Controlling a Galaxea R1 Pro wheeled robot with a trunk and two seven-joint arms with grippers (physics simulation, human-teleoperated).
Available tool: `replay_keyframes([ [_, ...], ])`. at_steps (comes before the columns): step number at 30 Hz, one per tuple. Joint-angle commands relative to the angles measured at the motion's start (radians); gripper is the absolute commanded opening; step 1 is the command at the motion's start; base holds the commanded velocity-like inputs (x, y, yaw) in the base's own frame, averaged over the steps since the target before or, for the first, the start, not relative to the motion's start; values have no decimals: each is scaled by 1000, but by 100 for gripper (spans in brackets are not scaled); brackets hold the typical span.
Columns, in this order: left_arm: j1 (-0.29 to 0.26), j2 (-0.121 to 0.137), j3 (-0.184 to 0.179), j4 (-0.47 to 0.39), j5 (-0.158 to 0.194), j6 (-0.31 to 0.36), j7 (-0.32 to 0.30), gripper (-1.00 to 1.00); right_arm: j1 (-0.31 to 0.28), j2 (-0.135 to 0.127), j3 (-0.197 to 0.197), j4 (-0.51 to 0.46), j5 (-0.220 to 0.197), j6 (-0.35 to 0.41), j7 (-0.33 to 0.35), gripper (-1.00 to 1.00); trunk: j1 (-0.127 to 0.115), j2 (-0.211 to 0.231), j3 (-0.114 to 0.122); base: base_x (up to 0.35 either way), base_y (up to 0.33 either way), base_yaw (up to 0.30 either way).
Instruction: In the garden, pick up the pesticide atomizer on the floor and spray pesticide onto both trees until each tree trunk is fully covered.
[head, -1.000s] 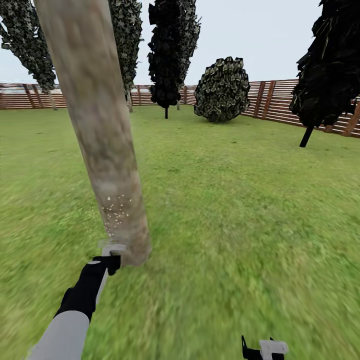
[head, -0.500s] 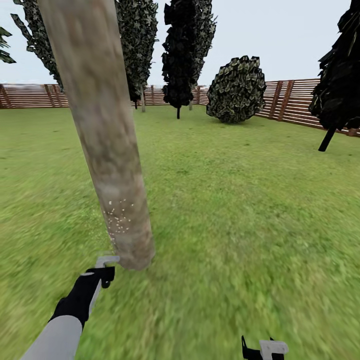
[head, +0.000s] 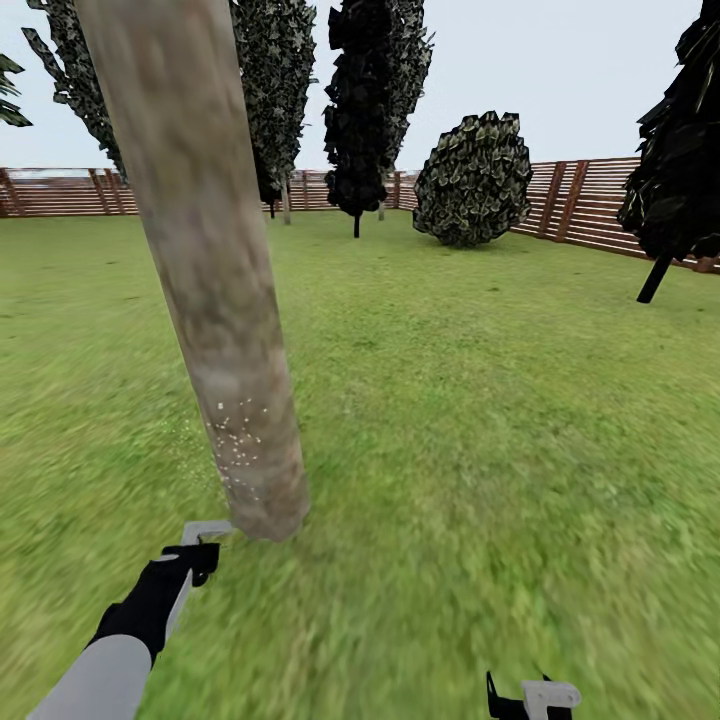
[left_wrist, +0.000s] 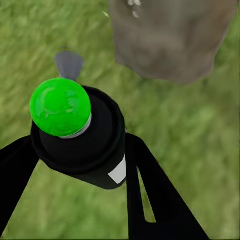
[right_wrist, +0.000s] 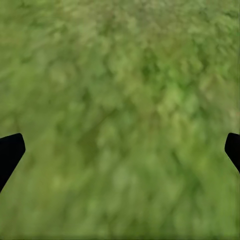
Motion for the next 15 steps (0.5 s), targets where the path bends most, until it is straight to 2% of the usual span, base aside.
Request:
replay_keyframes([
  [1, 0, -4, 0, 1, 1, -12, 5, -100, 0, 0, 0, 0, -1, 0, 0, 100, 0, 0, 0, 7, -30, 0],
  [2, 0, -10, -1, 4, 1, -24, 13, -100, 0, 0, 0, 0, -1, 0, 0, 100, 0, 0, 0, 36, -103, 0],
  [3, 0, -26, -2, 7, 2, -42, 39, -100, 0, 0, 0, 0, -1, 0, 0, 100, 0, 0, 0, 73, -176, 0],
  [5, 0, -70, -3, 10, 3, -64, 111, -100, 0, 0, 0, -1, -1, 0, -1, 100, 0, 0, 0, 99, -225, 73],
  [7, 0, -86, -2, 13, 9, -68, 135, -100, 0, 0, 0, -1, -1, 0, -1, 100, 0, 0, 0, 110, -247, 221],
  [9, 0, -89, -1, 23, 28, -69, 137, -100, 0, 0, 0, -2, -1, 0, -1, 100, 0, 0, 0, 114, -250, 258],
  [10, 0, -89, 0, 38, 56, -71, 136, -100, 0, 0, 0, -2, -1, 0, -2, 100, 0, 0, 0, 135, -252, 272],
  [12, 0, -88, 0, 48, 89, -72, 133, -100, 0, 0, 0, -2, -1, 0, -2, 100, 0, 0, 0, 181, -231, 276],
  [15, 0, -82, -1, 53, 102, -75, 132, -100, 0, 0, 0, -2, -1, 0, -2, 100, 0, 0, 0, 247, -180, 278],
])
